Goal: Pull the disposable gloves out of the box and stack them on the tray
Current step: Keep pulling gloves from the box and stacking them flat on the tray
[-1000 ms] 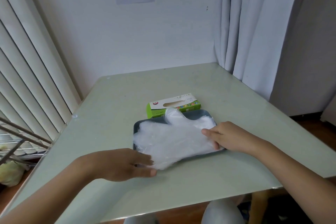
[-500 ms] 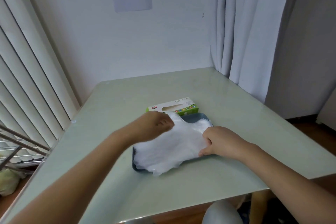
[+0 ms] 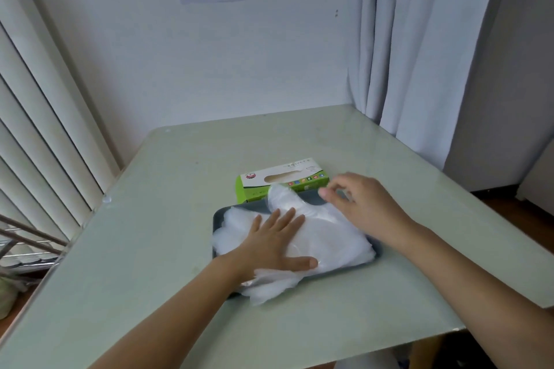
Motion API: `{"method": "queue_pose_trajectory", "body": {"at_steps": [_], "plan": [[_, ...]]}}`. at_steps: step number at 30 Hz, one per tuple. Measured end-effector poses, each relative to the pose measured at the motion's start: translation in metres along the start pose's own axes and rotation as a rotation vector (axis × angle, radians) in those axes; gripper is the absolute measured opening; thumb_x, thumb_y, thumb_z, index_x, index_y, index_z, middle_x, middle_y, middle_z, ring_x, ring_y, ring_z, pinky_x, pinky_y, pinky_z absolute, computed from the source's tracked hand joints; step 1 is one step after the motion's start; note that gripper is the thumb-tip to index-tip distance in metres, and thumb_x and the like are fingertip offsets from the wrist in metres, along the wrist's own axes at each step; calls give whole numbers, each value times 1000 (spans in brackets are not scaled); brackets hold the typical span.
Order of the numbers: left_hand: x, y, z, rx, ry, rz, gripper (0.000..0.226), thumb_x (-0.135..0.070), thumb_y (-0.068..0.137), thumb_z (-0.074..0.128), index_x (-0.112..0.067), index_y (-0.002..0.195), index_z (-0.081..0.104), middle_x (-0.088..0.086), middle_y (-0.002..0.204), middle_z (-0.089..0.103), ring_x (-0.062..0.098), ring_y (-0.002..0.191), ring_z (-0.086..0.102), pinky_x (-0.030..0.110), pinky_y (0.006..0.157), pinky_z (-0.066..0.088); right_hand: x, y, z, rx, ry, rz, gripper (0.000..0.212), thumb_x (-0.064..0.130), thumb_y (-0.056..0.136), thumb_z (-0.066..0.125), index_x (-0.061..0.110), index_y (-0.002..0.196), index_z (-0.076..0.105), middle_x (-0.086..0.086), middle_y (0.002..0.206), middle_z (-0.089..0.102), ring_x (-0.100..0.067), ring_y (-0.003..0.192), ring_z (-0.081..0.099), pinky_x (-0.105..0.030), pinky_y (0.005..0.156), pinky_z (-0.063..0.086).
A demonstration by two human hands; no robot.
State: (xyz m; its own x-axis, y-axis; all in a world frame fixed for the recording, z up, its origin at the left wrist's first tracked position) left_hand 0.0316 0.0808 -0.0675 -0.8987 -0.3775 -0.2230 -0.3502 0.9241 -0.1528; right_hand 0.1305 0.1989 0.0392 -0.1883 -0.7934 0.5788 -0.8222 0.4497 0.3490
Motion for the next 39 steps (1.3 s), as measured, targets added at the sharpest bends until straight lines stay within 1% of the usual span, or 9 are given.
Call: {"method": "queue_pose_trajectory", "body": {"at_steps": [6, 11, 14, 19, 23, 31, 34, 36, 39], "plan": [[0, -4, -29, 49, -340, -46, 75, -51, 89, 58, -28, 152, 23, -4, 160, 17, 15, 146, 17, 38, 118, 11, 4, 76, 37, 107, -49, 68, 22, 13, 95, 48, 12, 111, 64, -1, 116, 64, -18, 107, 57, -26, 87, 43], [27, -14, -84, -116, -526, -63, 48, -46, 88, 62, -37, 134, 51, -15, 131, 56, 4, 117, 53, 20, 98, 41, -6, 126, 76, 189, -199, 188, 21, 16, 92, 46, 5, 86, 63, -8, 93, 64, -28, 93, 59, -33, 72, 46], [54, -2, -103, -178, -685, -101, 44, -24, 89, 69, -24, 130, 56, -15, 128, 58, 4, 122, 53, 22, 104, 40, -16, 136, 96, 239, -335, 285, 30, 33, 89, 54, 12, 69, 48, -8, 85, 55, -28, 86, 52, -28, 59, 35], [85, 18, -96, -241, -488, -194, 64, -35, 85, 71, -28, 142, 43, -12, 142, 47, 9, 129, 45, 20, 102, 34, -21, 136, 112, 191, -495, 317, 66, 65, 76, 66, 12, 114, 57, -5, 120, 47, -25, 117, 41, -32, 88, 40], [83, 39, -75, -140, -351, -192, 77, -42, 90, 63, -22, 152, 22, -9, 159, 16, 10, 146, 15, 22, 111, 16, -21, 138, 117, 145, -554, 297, 34, 34, 91, 63, 13, 117, 57, -8, 125, 49, -26, 119, 40, -31, 89, 40], [94, 61, -55, -88, -172, -164, 59, -43, 99, 42, -8, 144, 28, 4, 153, 24, 20, 141, 18, 41, 115, 20, -19, 139, 117, 113, -463, 301, 24, 5, 93, 48, 5, 115, 57, -11, 125, 46, -29, 120, 39, -36, 94, 42], [97, 63, -51, -72, -194, -182, 54, -37, 104, 27, -7, 149, 22, 5, 159, 17, 21, 147, 11, 42, 117, 15, -29, 137, 114, 99, -316, 338, 9, 5, 89, 51, 5, 86, 59, -14, 106, 50, -31, 112, 48, -33, 83, 42], [99, 65, -49, -75, -194, -194, 53, -32, 105, 24, -7, 151, 20, 8, 160, 13, 25, 148, 7, 43, 118, 13, -37, 137, 111, 58, -225, 366, 29, 1, 83, 51, 11, 58, 40, -9, 77, 45, -32, 86, 54, -26, 62, 33], [99, 64, -50, -126, -219, -191, 51, -30, 105, 30, -11, 152, 21, 7, 161, 12, 25, 149, 6, 45, 120, 7, -44, 133, 100, 26, -82, 453, 35, 0, 80, 56, 9, 55, 32, -2, 57, 31, -19, 58, 36, -26, 47, 24]]}}
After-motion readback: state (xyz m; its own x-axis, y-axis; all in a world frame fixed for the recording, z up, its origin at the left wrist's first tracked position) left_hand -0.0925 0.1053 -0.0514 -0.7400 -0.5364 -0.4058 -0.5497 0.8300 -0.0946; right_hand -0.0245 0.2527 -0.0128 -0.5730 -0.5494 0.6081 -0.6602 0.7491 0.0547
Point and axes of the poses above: each hand's wrist, its own y-axis towards the middle knuckle, its own z-axis out of the palm, x = y × z, the point moved 8 cm from there along y, towards the middle knuckle
